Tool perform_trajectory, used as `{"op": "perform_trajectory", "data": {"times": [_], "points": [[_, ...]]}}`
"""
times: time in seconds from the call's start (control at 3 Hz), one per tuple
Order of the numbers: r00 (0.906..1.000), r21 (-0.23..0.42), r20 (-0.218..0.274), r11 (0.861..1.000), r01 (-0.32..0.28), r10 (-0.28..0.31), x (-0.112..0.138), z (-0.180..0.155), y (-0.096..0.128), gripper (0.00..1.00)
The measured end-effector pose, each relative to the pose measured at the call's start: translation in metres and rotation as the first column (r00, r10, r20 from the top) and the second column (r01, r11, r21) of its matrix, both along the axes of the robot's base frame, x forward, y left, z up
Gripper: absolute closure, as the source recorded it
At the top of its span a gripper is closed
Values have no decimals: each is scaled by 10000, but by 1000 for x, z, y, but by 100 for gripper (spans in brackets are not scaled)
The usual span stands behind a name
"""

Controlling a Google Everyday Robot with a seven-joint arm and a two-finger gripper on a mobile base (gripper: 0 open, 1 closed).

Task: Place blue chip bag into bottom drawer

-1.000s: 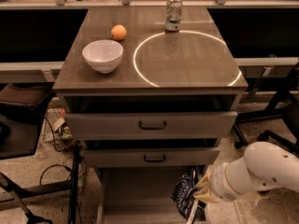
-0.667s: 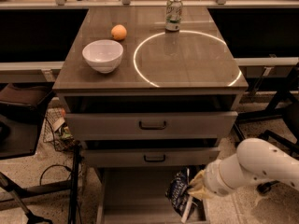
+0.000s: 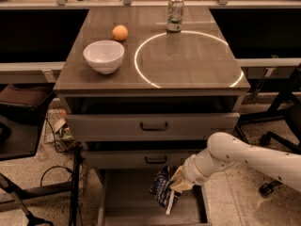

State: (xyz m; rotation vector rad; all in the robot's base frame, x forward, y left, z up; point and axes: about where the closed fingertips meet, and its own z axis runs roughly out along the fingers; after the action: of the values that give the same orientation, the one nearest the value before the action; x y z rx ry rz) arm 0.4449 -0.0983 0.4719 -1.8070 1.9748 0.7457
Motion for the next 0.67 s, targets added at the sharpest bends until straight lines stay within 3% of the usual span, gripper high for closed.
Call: {"op": "perform_trajectory", "data": {"times": [0.33,0.67], "points": [[9964,-42,-326,9969,-782,780,2,-24,10,100],[9927,66,-635,9947,-1023,1025,4,-48,20,100]]}}
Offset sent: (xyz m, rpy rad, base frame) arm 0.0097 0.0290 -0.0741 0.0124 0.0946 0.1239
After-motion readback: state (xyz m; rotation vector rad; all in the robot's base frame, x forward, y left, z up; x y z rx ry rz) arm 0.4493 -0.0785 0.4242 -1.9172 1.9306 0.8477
